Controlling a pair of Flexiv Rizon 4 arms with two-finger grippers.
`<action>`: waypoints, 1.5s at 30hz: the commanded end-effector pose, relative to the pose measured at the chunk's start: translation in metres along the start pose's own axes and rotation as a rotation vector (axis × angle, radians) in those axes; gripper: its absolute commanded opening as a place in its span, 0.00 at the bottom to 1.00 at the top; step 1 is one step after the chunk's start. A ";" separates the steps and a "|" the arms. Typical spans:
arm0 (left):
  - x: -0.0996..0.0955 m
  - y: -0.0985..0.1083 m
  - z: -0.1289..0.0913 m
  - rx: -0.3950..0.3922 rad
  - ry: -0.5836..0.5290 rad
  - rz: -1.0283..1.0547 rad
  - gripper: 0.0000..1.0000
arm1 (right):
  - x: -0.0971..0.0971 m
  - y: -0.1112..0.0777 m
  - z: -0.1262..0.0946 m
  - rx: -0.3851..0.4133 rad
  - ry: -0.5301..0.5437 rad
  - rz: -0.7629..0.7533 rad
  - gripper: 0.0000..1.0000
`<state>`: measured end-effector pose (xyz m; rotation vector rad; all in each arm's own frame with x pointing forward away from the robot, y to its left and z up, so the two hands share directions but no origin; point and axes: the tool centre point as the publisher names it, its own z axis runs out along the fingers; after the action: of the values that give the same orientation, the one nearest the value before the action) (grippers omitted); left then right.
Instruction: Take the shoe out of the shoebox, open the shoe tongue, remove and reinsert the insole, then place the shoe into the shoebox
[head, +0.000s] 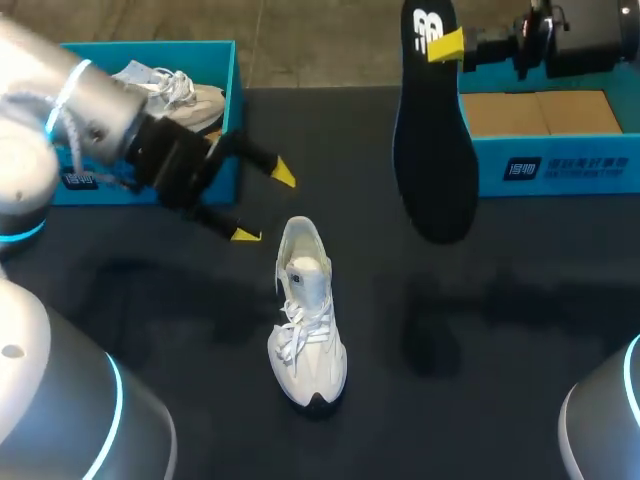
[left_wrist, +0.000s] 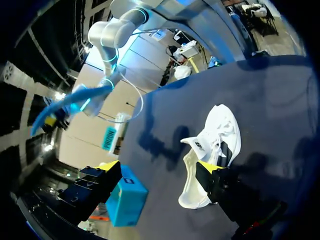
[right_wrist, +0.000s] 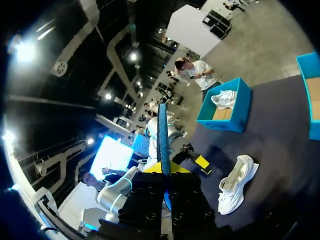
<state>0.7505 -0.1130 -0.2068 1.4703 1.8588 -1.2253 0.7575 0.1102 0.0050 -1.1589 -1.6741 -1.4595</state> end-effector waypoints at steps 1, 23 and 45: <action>0.008 -0.017 -0.008 -0.084 -0.344 0.027 1.00 | -0.022 0.011 0.006 0.064 0.024 0.053 0.00; -0.005 -0.034 -0.026 -0.172 -0.506 0.199 1.00 | -0.087 -0.016 0.037 0.151 0.032 0.382 0.00; -0.035 -0.051 -0.018 -0.250 -0.550 0.389 1.00 | -0.114 0.003 0.106 0.268 0.070 0.520 0.00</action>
<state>0.7169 -0.1074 -0.1518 1.1568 1.2409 -1.0461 0.8047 0.1739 -0.1116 -1.2829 -1.3215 -0.9453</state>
